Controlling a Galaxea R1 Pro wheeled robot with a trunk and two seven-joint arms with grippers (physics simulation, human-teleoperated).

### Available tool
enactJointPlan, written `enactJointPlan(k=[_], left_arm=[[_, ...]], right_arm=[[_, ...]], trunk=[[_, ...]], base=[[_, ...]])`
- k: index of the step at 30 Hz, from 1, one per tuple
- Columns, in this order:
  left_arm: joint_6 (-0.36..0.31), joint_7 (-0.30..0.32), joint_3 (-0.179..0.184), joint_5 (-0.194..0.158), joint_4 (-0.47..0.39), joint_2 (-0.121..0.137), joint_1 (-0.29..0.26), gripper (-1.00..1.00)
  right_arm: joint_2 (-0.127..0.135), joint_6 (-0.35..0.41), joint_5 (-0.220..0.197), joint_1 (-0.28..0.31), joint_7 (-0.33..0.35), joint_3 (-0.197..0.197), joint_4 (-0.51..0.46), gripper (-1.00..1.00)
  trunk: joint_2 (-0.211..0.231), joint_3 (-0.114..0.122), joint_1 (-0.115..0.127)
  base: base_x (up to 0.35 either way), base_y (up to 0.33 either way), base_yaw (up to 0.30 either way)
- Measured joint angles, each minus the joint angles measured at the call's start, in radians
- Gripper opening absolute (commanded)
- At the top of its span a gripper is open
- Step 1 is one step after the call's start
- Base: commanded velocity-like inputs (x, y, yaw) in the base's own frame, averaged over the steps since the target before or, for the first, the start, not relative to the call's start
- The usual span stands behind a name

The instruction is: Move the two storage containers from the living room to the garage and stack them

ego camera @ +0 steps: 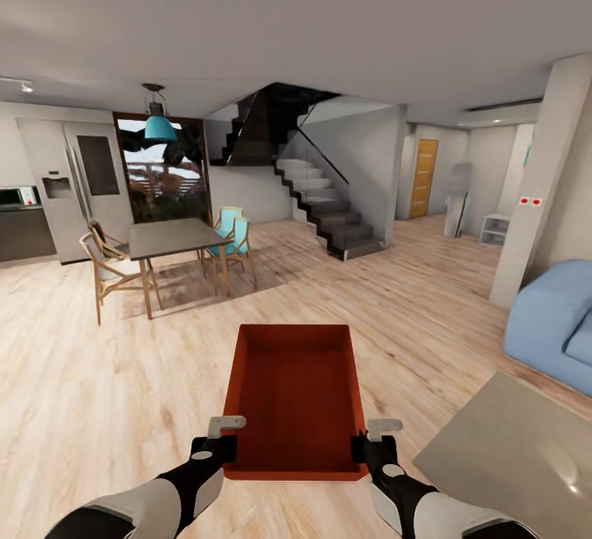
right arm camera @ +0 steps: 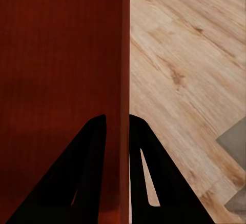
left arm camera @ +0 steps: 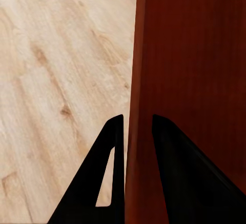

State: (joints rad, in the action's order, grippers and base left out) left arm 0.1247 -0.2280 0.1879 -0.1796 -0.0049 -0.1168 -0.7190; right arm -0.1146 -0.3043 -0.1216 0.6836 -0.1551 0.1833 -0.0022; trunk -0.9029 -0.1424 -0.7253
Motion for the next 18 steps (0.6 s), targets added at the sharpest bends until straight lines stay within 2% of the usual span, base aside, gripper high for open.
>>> enactJointPlan(k=[18], left_arm=[[0.000,0.000,0.000,0.000,0.000,0.000,0.000,-1.00]], right_arm=[[0.000,0.000,-0.002,0.000,0.000,0.003,0.000,-1.00]], trunk=[[0.000,0.000,0.000]], base=[[0.319,0.000,0.000]])
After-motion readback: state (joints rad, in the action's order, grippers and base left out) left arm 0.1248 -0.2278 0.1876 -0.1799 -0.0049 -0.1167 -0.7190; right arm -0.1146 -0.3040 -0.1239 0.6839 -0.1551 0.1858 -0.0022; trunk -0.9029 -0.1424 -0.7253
